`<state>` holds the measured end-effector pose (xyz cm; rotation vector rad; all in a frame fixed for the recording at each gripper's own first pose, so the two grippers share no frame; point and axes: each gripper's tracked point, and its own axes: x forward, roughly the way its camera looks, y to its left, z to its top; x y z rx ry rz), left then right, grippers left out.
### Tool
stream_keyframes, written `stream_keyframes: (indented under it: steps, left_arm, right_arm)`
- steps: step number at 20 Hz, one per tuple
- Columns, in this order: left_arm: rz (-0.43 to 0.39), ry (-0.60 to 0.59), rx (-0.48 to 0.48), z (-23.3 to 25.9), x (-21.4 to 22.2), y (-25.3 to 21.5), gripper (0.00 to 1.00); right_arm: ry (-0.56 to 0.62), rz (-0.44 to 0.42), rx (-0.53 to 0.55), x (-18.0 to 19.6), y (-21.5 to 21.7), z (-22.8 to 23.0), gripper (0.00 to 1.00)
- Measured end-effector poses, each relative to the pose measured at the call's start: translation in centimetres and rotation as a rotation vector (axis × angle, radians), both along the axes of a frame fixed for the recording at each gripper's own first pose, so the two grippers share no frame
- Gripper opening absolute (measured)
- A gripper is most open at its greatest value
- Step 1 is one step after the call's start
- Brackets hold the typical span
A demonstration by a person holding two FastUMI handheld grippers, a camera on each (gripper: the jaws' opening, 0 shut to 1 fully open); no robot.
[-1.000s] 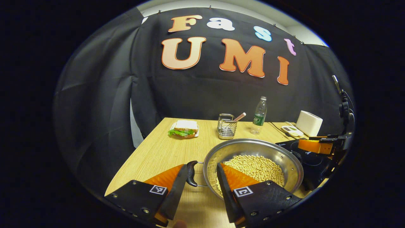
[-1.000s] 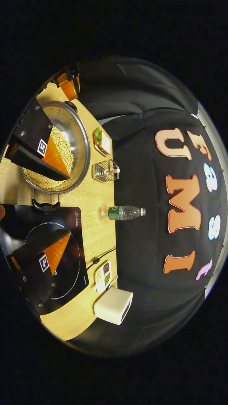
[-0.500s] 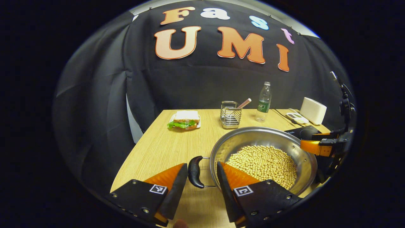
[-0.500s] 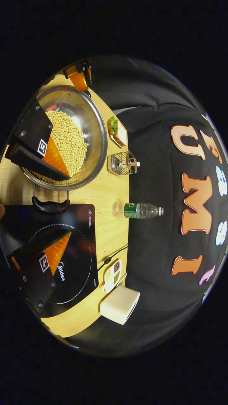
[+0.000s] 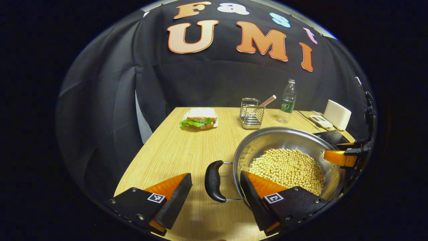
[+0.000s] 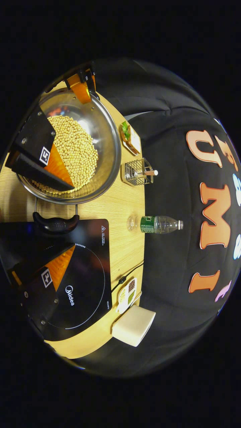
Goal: First push the handle of the pot to place it horizontally, then grasp the pot with both hands and set it on the induction cooktop.
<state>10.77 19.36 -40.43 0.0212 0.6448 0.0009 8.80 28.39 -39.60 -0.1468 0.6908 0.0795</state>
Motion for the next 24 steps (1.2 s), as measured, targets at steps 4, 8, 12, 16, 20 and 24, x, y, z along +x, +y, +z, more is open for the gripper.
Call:
stream_keyframes:
  steps: [4, 8, 12, 16, 20, 24]
  left_arm:
    - [-0.01, -0.027, -0.038, 0.4, 0.7, -0.9, 0.91]
    - [0.018, 0.013, -0.018, 0.0, 0.4, -1.3, 0.55]
    - [0.052, 0.019, -0.02, 0.9, 0.0, -1.5, 0.52]
    - [0.043, -0.045, 0.004, 4.5, -1.2, -2.8, 0.52]
    - [0.027, -0.073, 0.005, 6.6, -1.2, -5.1, 0.52]
    - [0.004, -0.072, -0.006, 7.5, -1.5, -8.0, 0.52]
  right_arm:
    - [-0.003, 0.007, -0.002, 0.0, 0.3, -0.1, 0.8]
    - [0.008, -0.008, 0.026, 0.0, 0.5, -0.1, 0.59]
    - [0.012, -0.023, 0.055, -0.6, 0.2, 1.2, 0.48]
    - [-0.04, -0.02, 0.088, -0.7, -0.8, 4.6, 0.52]
    - [-0.063, -0.03, 0.101, -1.5, -2.8, 6.8, 0.52]
    - [-0.072, -0.05, 0.11, -1.9, -5.6, 8.1, 0.52]
